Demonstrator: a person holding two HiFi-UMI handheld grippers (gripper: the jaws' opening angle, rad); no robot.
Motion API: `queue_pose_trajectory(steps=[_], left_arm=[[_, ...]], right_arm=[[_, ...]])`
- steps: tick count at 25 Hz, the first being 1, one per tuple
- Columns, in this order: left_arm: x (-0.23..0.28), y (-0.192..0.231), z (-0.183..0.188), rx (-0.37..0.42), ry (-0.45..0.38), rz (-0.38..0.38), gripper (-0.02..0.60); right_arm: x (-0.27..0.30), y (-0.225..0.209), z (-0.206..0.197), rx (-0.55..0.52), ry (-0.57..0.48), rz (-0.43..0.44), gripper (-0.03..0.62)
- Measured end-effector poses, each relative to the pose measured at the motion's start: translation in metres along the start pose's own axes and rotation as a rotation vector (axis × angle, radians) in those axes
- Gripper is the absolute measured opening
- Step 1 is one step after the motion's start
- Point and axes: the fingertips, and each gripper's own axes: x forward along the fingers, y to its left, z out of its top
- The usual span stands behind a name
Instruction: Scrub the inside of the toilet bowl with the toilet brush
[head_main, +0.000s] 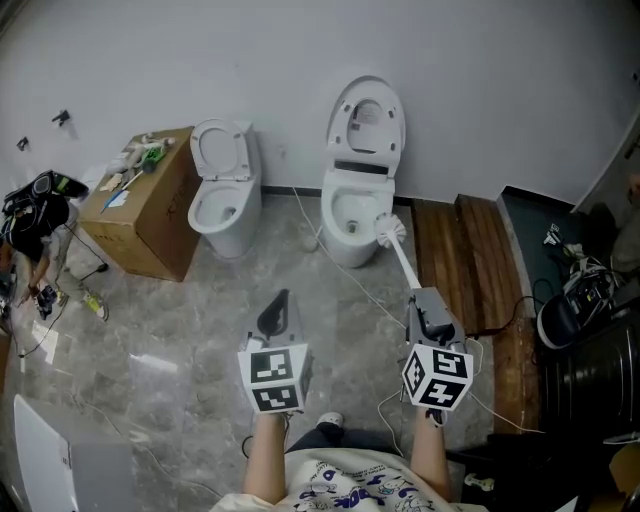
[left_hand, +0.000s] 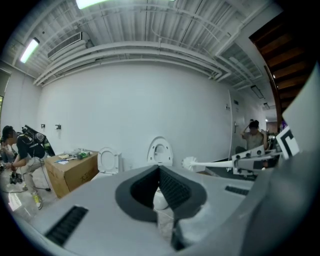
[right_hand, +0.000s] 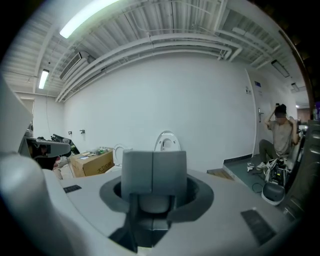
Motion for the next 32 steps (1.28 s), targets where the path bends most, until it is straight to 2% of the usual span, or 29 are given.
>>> queue_pose_trajectory(steps=[7,15,23,32], left_arm=[[0.018,0.011,-0.007,0.011,0.021,-0.018,0.002],[0.056,0.022,-0.010,-0.012,0.043,-0.008,0.002],[0.134,0.023,0.003,-0.015,0.055,0.024,0.002],[0.249,0.017,0.050,-0.010,0.042,0.079,0.002]], right_arm=[[0.020,0.008,0.001,0.007,0.014,-0.019,0.169],[0.058,0.007,0.002,-0.006,0.046,-0.017,0.169],[0.140,-0.023,0.020,0.001,0.054,-0.015,0.169],[0.259,-0.060,0.074,-0.006,0.042,0.051,0.169]])
